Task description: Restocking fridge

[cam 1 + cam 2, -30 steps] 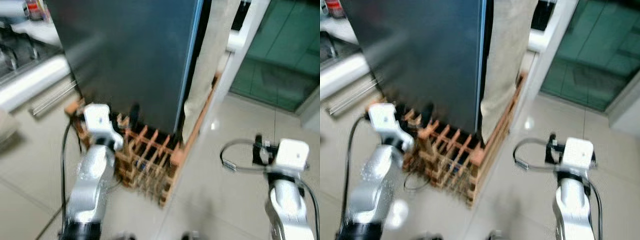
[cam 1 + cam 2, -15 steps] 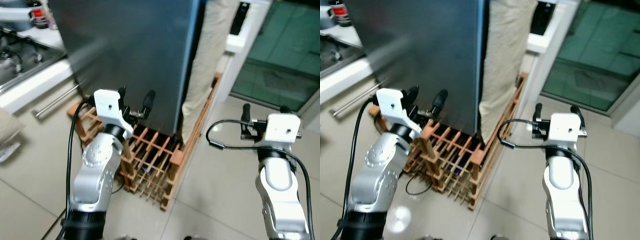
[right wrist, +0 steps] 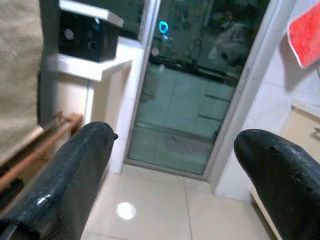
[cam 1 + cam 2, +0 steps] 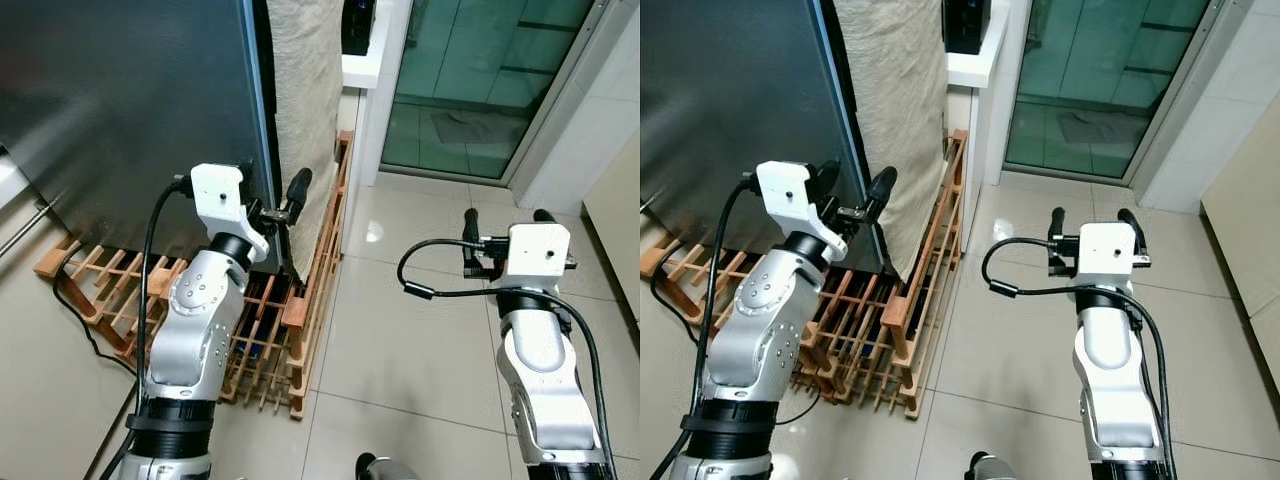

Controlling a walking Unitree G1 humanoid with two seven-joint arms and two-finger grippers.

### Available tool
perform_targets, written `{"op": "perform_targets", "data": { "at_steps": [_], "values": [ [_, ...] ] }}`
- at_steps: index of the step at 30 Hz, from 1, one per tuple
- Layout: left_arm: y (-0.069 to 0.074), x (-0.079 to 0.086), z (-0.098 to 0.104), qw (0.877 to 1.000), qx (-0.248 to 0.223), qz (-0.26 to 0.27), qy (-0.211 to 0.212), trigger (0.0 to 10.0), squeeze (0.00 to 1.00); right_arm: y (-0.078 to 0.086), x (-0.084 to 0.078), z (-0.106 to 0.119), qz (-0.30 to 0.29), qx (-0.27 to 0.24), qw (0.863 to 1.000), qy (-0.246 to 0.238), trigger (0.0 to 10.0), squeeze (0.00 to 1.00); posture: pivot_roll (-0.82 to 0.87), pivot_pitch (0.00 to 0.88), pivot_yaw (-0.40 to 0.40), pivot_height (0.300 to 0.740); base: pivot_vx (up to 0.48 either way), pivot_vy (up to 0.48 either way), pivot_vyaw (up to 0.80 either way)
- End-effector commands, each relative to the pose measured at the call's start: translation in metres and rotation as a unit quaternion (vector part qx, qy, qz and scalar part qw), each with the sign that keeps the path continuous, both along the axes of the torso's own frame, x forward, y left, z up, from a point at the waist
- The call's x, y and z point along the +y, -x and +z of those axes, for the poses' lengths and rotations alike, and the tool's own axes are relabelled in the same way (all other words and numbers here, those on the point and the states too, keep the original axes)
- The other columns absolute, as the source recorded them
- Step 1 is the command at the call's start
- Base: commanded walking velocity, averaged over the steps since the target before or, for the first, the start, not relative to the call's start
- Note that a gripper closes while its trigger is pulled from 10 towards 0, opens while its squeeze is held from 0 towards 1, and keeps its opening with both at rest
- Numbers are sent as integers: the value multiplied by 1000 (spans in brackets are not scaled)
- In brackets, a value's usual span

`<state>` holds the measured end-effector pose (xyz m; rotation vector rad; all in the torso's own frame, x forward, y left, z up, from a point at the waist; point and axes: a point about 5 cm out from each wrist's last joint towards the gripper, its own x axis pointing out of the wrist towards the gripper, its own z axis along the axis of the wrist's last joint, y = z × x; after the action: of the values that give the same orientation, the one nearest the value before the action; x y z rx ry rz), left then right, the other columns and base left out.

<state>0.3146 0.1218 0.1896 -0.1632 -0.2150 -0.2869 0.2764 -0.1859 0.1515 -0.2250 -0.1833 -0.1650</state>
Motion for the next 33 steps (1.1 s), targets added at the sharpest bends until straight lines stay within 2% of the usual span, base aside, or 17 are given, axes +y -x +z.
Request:
{"op": "perform_targets", "data": {
  "at_steps": [1, 3, 4, 8, 14, 20, 25, 27, 28, 29, 31, 33],
  "values": [
    [-4, -1, 6, 1000, -10, 3, 3, 10000, 0, -2, 0, 3, 5, -6, 1000, -5, 10000, 0, -142, 4, 28, 740, 0, 0, 0],
    [-5, -7, 9, 1000, -10, -13, 14, 10000, 0, -3, -2, 3, -1, -4, 1000, -9, 10000, 0, -143, 7, 28, 740, 0, 0, 0],
    [-6, -19, 12, 999, -6, -45, 22, 10000, 0, -4, -4, 2, -7, -1, 1000, -15, 10000, 0, -145, 8, 28, 740, 0, 0, 0],
    [-11, -41, 20, 995, 1, -93, 24, 10000, 0, -5, -8, 1, -18, 5, 1000, -25, 10000, 0, -154, 15, 33, 740, 0, 0, 0],
    [-11, -57, 32, 990, 6, -139, 35, 10000, 0, -2, -17, -3, -40, 17, 998, -34, 10000, 0, -168, 26, 46, 740, 0, 0, 0],
    [-5, -60, 29, 986, 26, -158, 36, 10000, 0, 0, -22, -9, -55, 30, 997, -39, 10000, 0, -167, 32, 58, 740, 0, 0, 0],
    [-2, -64, 17, 986, 56, -156, 11, 10000, 0, -1, -17, -12, -49, 34, 997, -41, 10000, 0, -161, 33, 61, 740, 0, 0, 0],
    [-8, -61, 7, 990, 68, -122, -15, 10000, 0, -2, -16, -13, -46, 34, 998, -40, 10000, 0, -151, 33, 60, 740, 0, 0, 0],
    [-19, -61, -4, 991, 79, -89, -55, 10000, 0, -4, -14, -13, -43, 34, 998, -41, 10000, 0, -151, 32, 60, 740, 0, 0, 0],
    [-21, -62, -6, 991, 81, -82, -65, 10000, 0, -4, -13, -12, -42, 34, 998, -41, 10000, 0, -151, 32, 60, 740, 0, 0, 0],
    [-26, -65, -10, 991, 89, -73, -73, 10000, 0, -5, -12, -12, -41, 33, 998, -41, 10000, 0, -155, 29, 62, 740, 0, 0, 0],
    [-31, -73, -11, 990, 94, -82, -64, 10000, 0, -7, -13, -10, -41, 28, 998, -38, 10000, 0, -163, 23, 66, 740, 0, 0, 0]
  ]
}}
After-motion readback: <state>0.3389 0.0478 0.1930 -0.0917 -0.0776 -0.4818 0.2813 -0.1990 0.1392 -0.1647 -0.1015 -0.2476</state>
